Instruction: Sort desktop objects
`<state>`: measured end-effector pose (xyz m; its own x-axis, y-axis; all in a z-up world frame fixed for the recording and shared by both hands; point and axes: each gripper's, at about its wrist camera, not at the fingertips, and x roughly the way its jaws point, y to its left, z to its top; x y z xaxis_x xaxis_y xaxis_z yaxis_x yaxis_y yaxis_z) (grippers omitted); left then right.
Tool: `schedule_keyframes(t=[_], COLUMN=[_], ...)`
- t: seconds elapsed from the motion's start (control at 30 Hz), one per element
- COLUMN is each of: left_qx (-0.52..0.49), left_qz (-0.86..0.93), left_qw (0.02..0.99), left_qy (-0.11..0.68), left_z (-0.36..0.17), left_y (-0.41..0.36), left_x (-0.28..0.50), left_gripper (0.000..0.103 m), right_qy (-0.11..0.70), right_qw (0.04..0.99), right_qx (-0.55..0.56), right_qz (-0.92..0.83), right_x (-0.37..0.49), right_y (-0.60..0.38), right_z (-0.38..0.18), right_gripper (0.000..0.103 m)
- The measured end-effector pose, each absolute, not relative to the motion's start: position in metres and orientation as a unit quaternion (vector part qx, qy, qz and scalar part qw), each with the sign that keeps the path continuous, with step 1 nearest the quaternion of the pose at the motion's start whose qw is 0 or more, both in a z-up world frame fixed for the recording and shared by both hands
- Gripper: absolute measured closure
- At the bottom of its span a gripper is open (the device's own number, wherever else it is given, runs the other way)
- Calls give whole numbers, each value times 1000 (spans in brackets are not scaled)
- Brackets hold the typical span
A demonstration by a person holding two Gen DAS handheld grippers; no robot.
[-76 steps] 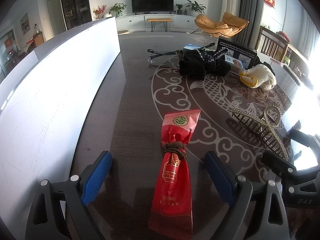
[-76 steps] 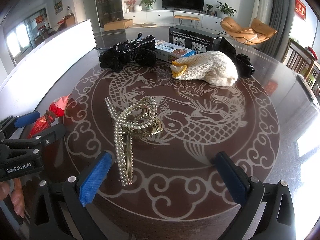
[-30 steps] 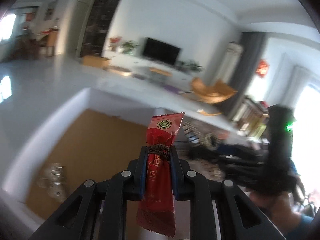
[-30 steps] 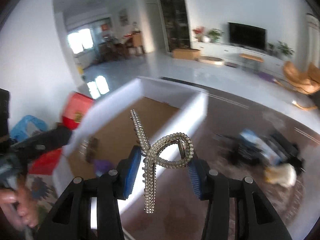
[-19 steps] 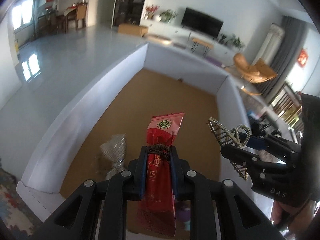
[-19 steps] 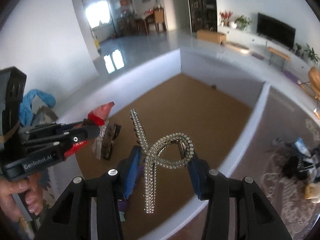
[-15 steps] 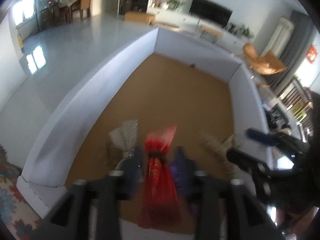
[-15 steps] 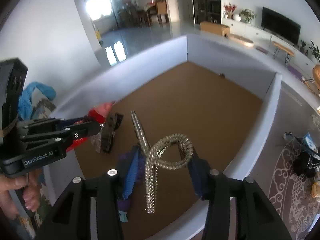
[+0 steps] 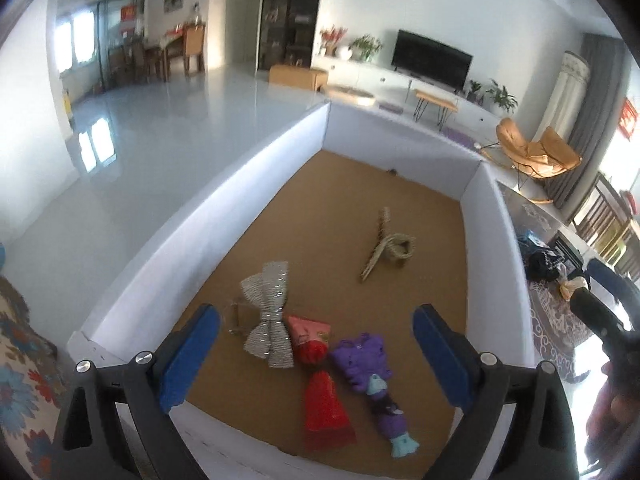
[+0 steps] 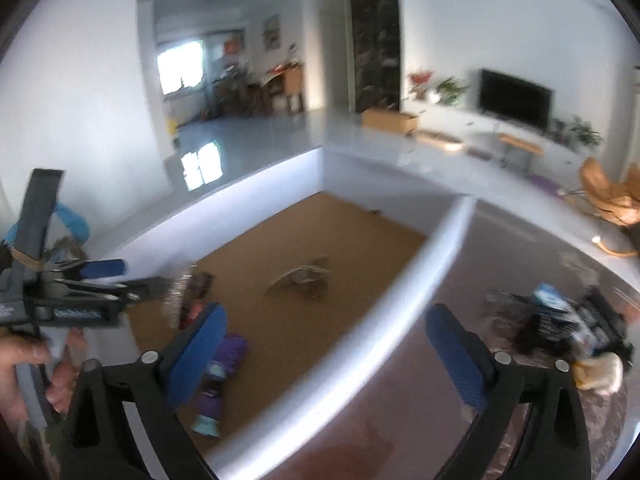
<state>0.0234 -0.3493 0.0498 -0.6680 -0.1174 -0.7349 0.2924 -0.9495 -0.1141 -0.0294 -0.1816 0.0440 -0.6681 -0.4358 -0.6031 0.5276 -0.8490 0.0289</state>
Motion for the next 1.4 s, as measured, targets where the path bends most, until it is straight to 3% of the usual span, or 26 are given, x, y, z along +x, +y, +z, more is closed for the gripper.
schedule_keyframes(t=[0.3,0.57,0.77,0.93,1.13,1.4], left_qx=[315,311,367,424,460,456], left_qz=[-948,-940,-909,-889,-879,-883], left_qw=[4,-137,-193,-167,-119,-100], left_qy=[50,4,-35,-57,-32,-49], left_z=[103,130,86,17,-35,-55], left_y=[-246,-116,-34,2,12,9], left_x=[44,43,27,-6,-55,-75], left_gripper=[4,4,4,4,4,4], right_qy=[100,15,-46,-24,-17,-17], right_qw=[84,-23,-34,-43,-47,-47], right_qx=[372,432,444,454,456,456], right_qz=[-919,-902,-894,-890,-889,-889], right_x=[-26,-21,-20,-27,-23,-23], right_y=[7,150,179,169,166,165], right_z=[-30,-65,-75,-78,-79,-79], right_gripper=[2,2,2,0,0,0])
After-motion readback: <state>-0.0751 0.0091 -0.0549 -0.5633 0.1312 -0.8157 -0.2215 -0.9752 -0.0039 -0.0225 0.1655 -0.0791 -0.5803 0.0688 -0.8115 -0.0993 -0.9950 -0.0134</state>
